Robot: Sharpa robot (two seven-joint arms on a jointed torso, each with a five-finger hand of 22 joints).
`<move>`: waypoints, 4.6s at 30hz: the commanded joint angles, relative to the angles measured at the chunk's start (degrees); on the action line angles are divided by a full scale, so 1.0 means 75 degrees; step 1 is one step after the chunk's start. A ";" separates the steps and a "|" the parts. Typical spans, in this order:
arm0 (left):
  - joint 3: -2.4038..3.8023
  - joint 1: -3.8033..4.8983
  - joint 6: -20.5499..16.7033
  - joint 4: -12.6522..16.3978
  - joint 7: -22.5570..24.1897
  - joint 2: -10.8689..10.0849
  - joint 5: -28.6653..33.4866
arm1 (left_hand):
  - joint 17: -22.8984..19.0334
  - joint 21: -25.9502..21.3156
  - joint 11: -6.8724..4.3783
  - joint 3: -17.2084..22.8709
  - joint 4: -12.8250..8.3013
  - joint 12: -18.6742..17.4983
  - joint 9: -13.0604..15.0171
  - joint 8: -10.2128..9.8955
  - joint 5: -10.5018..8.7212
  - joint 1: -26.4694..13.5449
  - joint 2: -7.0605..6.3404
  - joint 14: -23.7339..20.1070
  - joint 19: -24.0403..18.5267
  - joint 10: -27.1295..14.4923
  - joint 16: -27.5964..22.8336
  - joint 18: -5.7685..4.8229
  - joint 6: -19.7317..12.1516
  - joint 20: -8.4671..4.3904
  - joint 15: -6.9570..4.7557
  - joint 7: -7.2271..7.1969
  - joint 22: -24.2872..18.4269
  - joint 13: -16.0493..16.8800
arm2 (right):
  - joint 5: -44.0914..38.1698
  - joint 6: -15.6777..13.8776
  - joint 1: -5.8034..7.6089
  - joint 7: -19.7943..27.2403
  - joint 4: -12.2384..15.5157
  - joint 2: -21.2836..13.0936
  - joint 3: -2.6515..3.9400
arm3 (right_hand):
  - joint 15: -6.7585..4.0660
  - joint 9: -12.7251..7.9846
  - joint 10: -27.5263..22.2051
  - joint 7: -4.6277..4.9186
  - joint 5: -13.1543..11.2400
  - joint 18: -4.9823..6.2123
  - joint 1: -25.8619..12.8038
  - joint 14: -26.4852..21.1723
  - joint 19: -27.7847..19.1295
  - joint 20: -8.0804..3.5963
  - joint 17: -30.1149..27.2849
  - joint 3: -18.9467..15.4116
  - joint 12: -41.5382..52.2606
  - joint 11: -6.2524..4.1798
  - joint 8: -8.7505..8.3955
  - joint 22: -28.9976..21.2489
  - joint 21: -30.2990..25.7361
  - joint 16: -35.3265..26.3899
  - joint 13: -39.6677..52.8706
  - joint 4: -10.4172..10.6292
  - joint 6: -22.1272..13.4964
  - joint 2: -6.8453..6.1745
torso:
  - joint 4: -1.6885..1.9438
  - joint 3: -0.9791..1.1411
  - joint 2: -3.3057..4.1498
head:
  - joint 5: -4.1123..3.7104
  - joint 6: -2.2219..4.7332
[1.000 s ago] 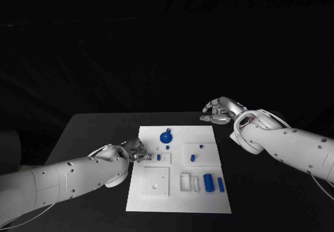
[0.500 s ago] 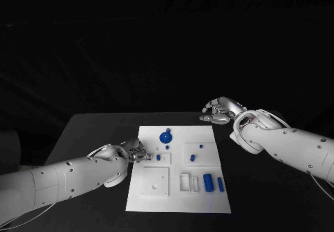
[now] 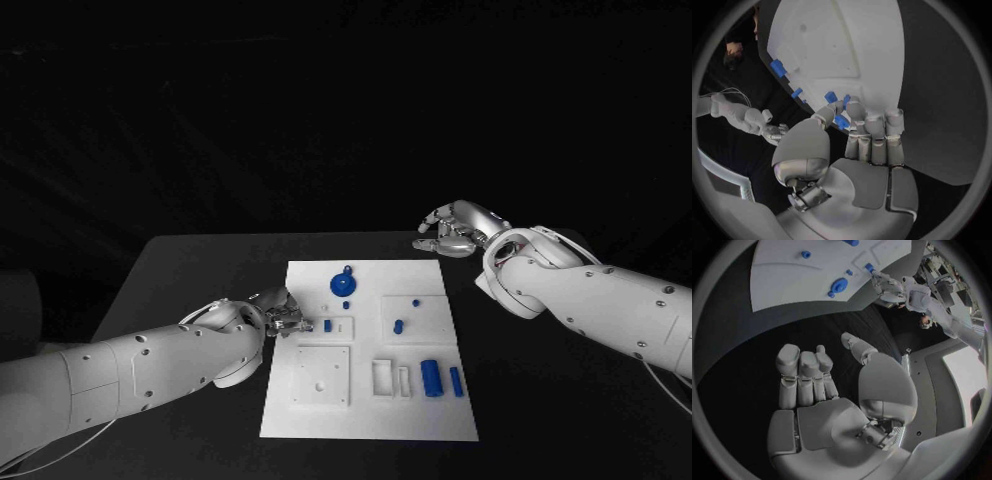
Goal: Assemble the parts on the task board
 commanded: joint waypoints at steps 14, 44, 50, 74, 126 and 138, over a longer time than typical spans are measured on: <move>-0.0011 -0.0015 0.0846 -0.0094 -0.0054 0.0054 0.0130 | 0.0002 0.0044 -0.0225 0.1058 -0.0973 0.0032 0.0007 0.0015 -0.0042 0.0193 0.0018 0.0216 0.0044 0.0246 0.0030 0.0090 0.0119 -0.0915 -0.0276 -0.0070 0.0111 0.0013 | -0.0026 0.0074 -0.0010 0.0066 0.0003 0.0009 0.0004 | 0.0014 0.0013 -0.0369 0.0069 0.0038 0.0903 0.0042 0.0054 -0.0008 -0.0065 0.0014 -0.0039 0.0041 0.0127 -0.0016 0.0022 -0.0043 -0.0052 -0.0012 -0.0001 0.0042 0.0018 | 0.0001 0.0007 -0.0003 | -0.0028 -0.0028; -0.0005 0.0040 0.1177 -0.0387 -0.0219 0.0317 0.0170 | -0.0001 0.0043 -0.0218 0.1048 -0.0921 0.0026 0.0018 0.0007 -0.0103 0.0241 0.0019 0.0206 0.0037 0.0233 0.0023 0.0083 0.0099 -0.0904 -0.0272 -0.0062 0.0108 0.0021 | -0.0027 0.0094 -0.0010 0.0060 -0.0007 0.0020 0.0004 | 0.0015 0.0016 -0.0372 0.0069 0.0038 0.0903 0.0048 0.0055 -0.0008 -0.0066 0.0018 -0.0043 0.0045 0.0128 -0.0018 0.0024 -0.0047 -0.0056 -0.0019 -0.0002 0.0042 0.0018 | -0.0001 0.0010 -0.0002 | -0.0068 -0.0048; -0.0005 0.0056 0.1361 -0.0419 -0.0328 0.0374 0.0036 | -0.0003 0.0042 -0.0217 0.1048 -0.0918 0.0025 0.0020 0.0004 -0.0112 0.0253 0.0015 0.0202 0.0035 0.0228 0.0021 0.0083 0.0092 -0.0903 -0.0272 -0.0061 0.0108 0.0023 | -0.0027 0.0101 -0.0010 0.0058 -0.0006 0.0020 0.0004 | 0.0015 0.0016 -0.0373 0.0069 0.0037 0.0903 0.0048 0.0055 -0.0008 -0.0065 0.0019 -0.0044 0.0046 0.0128 -0.0018 0.0025 -0.0048 -0.0057 -0.0020 -0.0001 0.0042 0.0018 | 0.0004 0.0011 -0.0003 | -0.0070 -0.0037; -0.0006 0.0094 0.1060 -0.0490 -0.0404 0.0432 -0.0079 | -0.0009 0.0038 -0.0135 0.0900 -0.0454 0.0036 -0.0014 -0.0096 -0.0890 0.0122 -0.0178 0.0194 0.0032 0.0258 0.0012 0.0093 -0.0036 -0.0903 -0.0229 0.0014 0.0096 0.0063 | -0.0027 0.0103 -0.0010 0.0058 0.0003 0.0005 0.0004 | 0.0015 0.0018 -0.0374 0.0070 0.0039 0.0903 0.0051 0.0056 -0.0006 -0.0066 0.0022 -0.0049 0.0049 0.0128 -0.0020 0.0026 -0.0051 -0.0060 -0.0025 -0.0001 0.0042 0.0015 | 0.0004 0.0005 -0.0003 | -0.0094 -0.0028; -0.0006 0.0098 0.0997 -0.0619 -0.0733 0.0408 -0.0056 | 0.0022 0.0027 -0.0116 0.0822 0.1471 0.0053 -0.0075 -0.0173 -0.2550 -0.0530 -0.1736 0.0152 -0.0003 0.0208 0.0031 0.0162 -0.0156 -0.0922 -0.0225 0.0038 0.0106 0.0160 | -0.0026 0.0080 -0.0010 0.0074 0.0013 -0.0016 0.0004 | 0.0016 0.0020 -0.0377 0.0071 0.0052 0.0903 0.0045 0.0059 -0.0003 -0.0066 0.0028 -0.0058 0.0055 0.0129 -0.0028 0.0028 -0.0059 -0.0066 -0.0035 0.0010 0.0034 0.0009 | 0.0003 0.0004 -0.0004 | -0.0114 -0.0048; -0.0006 0.0098 0.1139 -0.0671 -0.0822 0.0398 -0.0055 | 0.0041 0.0030 -0.0122 0.0662 0.1599 0.0077 -0.0074 -0.0165 -0.3118 -0.0663 -0.1802 0.0129 -0.0049 0.0191 0.0058 0.0182 -0.0161 -0.0927 -0.0230 0.0031 0.0116 0.0185 | -0.0024 0.0086 -0.0010 0.0093 0.0008 -0.0013 0.0004 | 0.0017 0.0021 -0.0377 0.0072 0.0055 0.0903 0.0048 0.0059 -0.0002 -0.0067 0.0029 -0.0059 0.0057 0.0130 -0.0029 0.0029 -0.0060 -0.0067 -0.0038 0.0010 0.0033 0.0009 | 0.0006 0.0001 -0.0005 | -0.0116 -0.0045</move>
